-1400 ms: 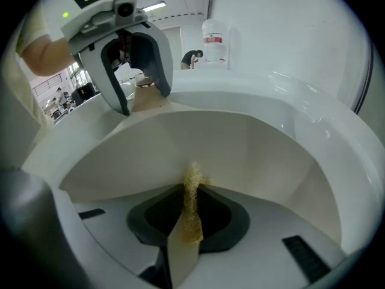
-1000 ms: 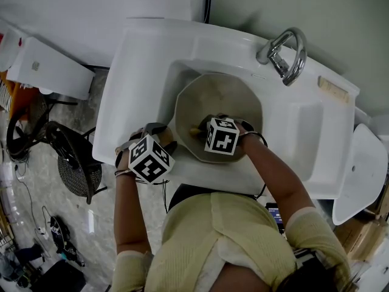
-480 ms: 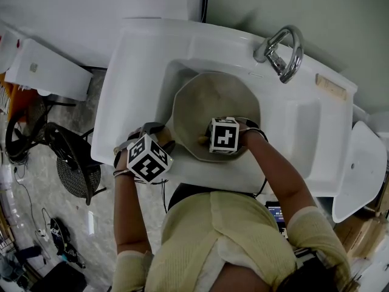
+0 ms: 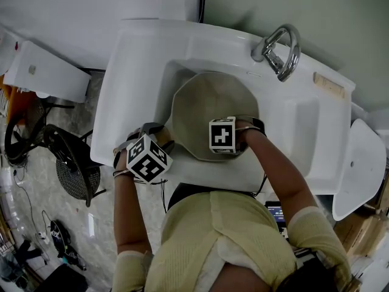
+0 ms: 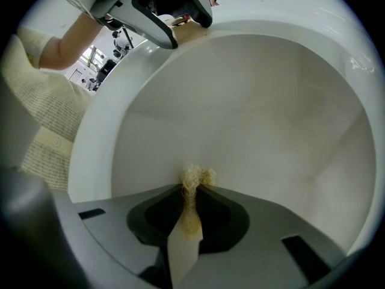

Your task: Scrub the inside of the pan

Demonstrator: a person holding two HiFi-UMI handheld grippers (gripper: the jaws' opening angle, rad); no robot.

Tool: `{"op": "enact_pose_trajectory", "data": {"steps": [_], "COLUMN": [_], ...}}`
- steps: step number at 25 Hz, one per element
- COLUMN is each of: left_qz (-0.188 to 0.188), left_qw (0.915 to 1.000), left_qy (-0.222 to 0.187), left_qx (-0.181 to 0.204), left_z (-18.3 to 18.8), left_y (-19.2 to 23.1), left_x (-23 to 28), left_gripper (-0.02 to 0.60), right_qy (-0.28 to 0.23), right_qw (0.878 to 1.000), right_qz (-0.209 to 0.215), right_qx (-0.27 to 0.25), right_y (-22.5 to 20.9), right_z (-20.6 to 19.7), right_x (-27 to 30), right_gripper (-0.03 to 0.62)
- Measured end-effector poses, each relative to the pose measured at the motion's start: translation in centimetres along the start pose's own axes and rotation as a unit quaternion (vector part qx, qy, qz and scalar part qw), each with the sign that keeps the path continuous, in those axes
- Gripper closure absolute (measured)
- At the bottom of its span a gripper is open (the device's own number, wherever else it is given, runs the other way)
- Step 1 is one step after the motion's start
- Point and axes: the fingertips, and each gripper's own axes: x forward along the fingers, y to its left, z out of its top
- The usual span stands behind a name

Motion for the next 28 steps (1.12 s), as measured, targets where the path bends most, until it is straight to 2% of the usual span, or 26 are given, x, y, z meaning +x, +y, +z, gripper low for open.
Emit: {"op": "enact_pose_trajectory", "data": {"steps": [10, 18, 23, 28], "left_qz": [0.001, 0.003, 0.003, 0.002], "left_qw": [1.0000, 1.0000, 1.0000, 1.0000], "left_qy": [-0.004, -0.005, -0.005, -0.005], "left_qx": [0.002, 0.003, 0.003, 0.003], "left_z": [0.0, 0.1, 0.0, 0.0], "left_y": [0.0, 0.0, 0.0, 0.0], "left_x": [0.0, 0.0, -0.1, -0.1], "left_gripper": [0.319, 0.320, 0.321, 0.319], "right_qy": [0.074, 0.105, 0.129, 0.139], "right_qw": [0.996, 0.991, 0.983, 0.969], "right_qz": [-0.034, -0.064, -0.109, -0.175], "right_qx": [0.030, 0.059, 0.076, 0.102], "right_y": [-1.2, -2.7, -4.8, -7.6], "right_z": [-3.2, -5.2, -6.3, -7.2], "right_x": [0.0, -0.4, -1.0, -2.0], "right_gripper": [0.516, 0.516, 0.516, 0.516]}}
